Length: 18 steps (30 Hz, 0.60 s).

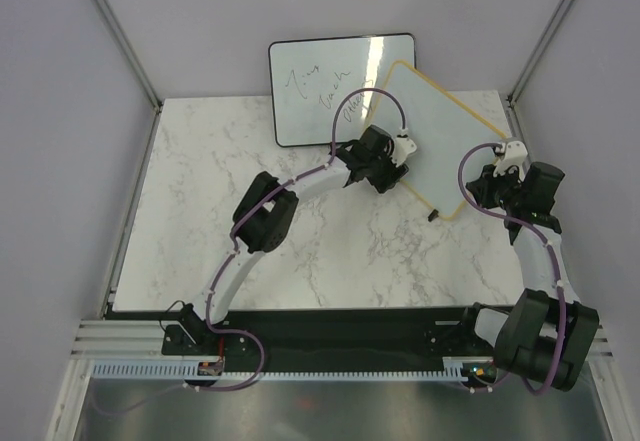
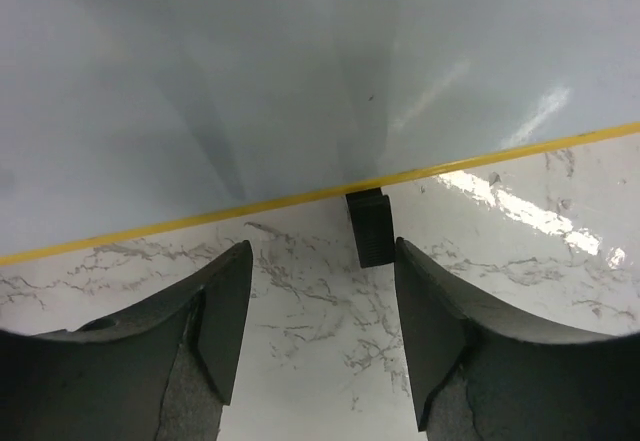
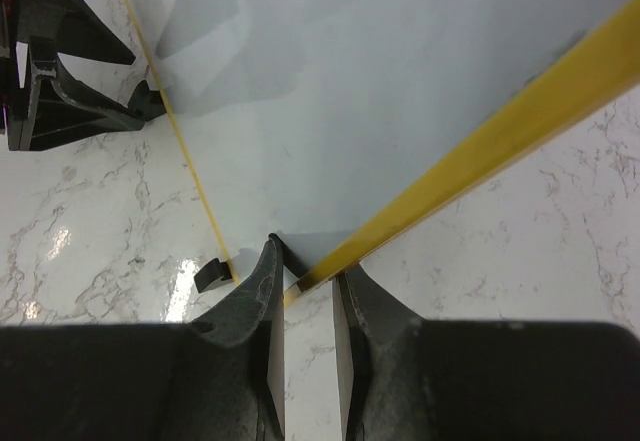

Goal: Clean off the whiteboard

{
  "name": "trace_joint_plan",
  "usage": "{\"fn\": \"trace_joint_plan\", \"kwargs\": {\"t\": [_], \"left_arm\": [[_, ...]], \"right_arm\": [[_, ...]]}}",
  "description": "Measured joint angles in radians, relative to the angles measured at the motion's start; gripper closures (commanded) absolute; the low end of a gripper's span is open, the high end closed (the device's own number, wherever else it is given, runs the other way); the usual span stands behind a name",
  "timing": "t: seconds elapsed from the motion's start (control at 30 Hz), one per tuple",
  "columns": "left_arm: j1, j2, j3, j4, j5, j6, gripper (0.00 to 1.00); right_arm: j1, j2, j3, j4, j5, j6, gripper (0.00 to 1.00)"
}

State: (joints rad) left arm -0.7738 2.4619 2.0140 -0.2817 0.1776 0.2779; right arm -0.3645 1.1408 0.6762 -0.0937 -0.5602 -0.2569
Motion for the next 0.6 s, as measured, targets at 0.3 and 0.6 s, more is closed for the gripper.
{"fn": "trace_joint_plan", "kwargs": {"t": [0.3,0.6], "left_arm": [[-0.023,0.000,0.028,0.006,0.006,-0.002,0.44],[-0.027,0.018,0.074,-0.004,0.000,-0.031,0.86]], "right_arm": [[-0.002,0.021,0.019,-0.017,-0.001,-0.003,1.00],[-0.007,0.040,0.046,-0.055,0.000,-0.011,1.00]]}}
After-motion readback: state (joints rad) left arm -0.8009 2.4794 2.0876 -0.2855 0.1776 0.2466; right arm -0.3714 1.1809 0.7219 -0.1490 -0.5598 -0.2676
